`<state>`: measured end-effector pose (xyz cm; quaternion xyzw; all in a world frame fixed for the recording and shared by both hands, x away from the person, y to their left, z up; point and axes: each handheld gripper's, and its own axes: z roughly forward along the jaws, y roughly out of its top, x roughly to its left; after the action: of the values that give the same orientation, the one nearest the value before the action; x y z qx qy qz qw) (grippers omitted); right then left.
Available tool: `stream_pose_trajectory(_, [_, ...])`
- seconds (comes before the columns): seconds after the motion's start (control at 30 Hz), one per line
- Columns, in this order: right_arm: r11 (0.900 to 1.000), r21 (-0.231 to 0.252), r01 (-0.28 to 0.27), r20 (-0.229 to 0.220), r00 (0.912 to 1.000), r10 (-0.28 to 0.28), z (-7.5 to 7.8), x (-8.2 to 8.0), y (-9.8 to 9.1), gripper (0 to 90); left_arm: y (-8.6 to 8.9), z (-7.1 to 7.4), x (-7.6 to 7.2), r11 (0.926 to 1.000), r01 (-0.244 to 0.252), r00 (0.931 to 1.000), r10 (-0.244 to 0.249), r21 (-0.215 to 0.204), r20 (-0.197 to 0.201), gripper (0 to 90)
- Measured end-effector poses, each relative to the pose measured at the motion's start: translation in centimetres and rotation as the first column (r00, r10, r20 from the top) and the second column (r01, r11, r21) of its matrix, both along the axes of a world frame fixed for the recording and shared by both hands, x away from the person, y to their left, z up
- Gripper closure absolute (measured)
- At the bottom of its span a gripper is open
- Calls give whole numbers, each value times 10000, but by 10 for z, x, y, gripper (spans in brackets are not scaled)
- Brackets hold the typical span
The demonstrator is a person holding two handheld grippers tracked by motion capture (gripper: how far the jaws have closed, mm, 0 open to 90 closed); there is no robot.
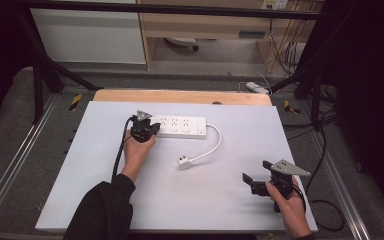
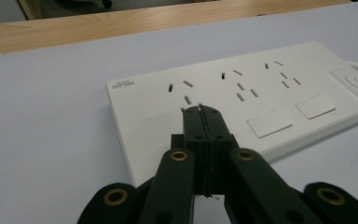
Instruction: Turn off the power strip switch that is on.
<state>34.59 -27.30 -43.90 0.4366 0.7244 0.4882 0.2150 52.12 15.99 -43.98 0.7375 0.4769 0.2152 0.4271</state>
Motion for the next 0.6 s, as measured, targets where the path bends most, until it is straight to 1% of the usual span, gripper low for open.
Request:
stream_pose_trajectory(0.37, [10000,-27,4,11,10000,-4,0,0,0,41,0,-2,0,10000,2,10000,-2,-44,-16,900])
stream_pose_trajectory(0.43, [10000,-24,18,5,10000,-18,0,0,0,41,0,-2,0,10000,-71,10000,71,48,54,900])
stream_pose_trajectory(0.53, [10000,-27,13,13,10000,-13,0,0,0,41,3,-3,0,9999,-132,9999,133,-109,33,900])
stream_pose_trajectory(0.6, [10000,-42,12,8,10000,-12,0,0,1,41,3,-3,0,9999,-101,9999,101,-124,29,900])
